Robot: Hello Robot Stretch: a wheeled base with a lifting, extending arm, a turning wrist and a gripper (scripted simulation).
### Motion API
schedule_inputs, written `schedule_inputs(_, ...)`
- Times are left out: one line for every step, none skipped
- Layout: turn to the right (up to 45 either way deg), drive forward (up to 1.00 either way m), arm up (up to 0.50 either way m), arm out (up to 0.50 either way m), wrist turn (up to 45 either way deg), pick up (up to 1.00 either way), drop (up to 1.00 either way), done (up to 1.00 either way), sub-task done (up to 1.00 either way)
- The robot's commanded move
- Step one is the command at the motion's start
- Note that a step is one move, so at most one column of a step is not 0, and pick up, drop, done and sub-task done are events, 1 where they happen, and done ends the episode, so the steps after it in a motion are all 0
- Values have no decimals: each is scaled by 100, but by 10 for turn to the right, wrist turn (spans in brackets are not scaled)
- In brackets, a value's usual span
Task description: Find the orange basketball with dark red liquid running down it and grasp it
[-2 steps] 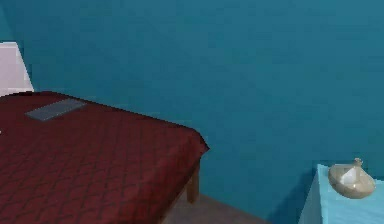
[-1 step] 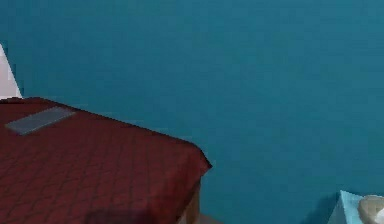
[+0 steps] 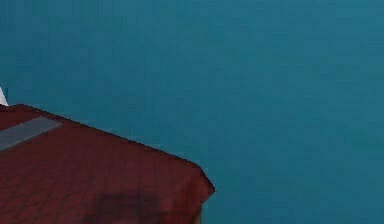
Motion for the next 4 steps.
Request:
schedule_inputs(450,0,0,0,0,0,0,0,0)
schedule_inputs(450,0,0,0,0,0,0,0,0)
schedule_inputs(450,0,0,0,0,0,0,0,0)
schedule_inputs(300,0,0,0,0,0,0,0,0)
